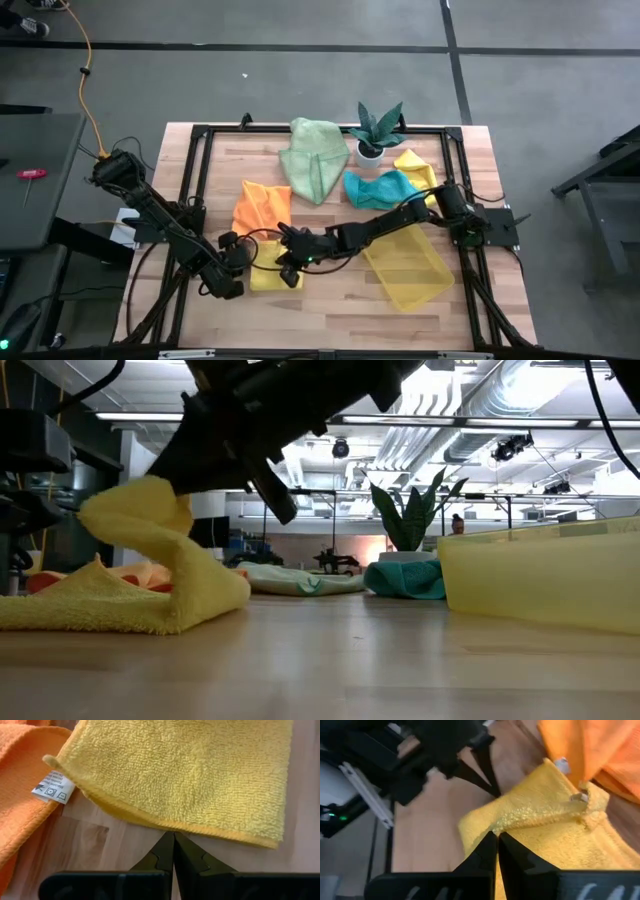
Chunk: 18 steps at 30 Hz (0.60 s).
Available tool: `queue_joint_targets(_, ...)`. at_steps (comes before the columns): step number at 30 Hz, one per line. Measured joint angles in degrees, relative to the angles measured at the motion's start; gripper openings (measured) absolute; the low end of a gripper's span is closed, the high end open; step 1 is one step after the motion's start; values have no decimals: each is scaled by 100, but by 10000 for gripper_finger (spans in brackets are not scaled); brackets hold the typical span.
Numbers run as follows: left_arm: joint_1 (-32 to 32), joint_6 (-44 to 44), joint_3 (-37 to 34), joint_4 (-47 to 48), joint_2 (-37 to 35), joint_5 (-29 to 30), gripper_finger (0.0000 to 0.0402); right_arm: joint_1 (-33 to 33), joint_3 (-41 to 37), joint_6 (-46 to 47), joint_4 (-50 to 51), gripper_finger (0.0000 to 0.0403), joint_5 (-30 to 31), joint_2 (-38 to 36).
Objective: Fold microfiber towels
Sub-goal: Fold the left yellow microfiber cloth
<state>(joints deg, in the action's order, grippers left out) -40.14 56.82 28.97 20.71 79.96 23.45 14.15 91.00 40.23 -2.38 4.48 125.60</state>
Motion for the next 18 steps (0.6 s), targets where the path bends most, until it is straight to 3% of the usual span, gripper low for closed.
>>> queue_joint_targets(4,0,0,0,7,-2,31,0,-38,0,-20,-325,15,-194,0)
queue_joint_targets(13,0,0,0,30,-4,111,0,-86,0,-431,-912,131,-194,-10)
queue_joint_targets(18,0,0,0,38,-4,121,0,-205,0,-809,-568,164,-415,-222)
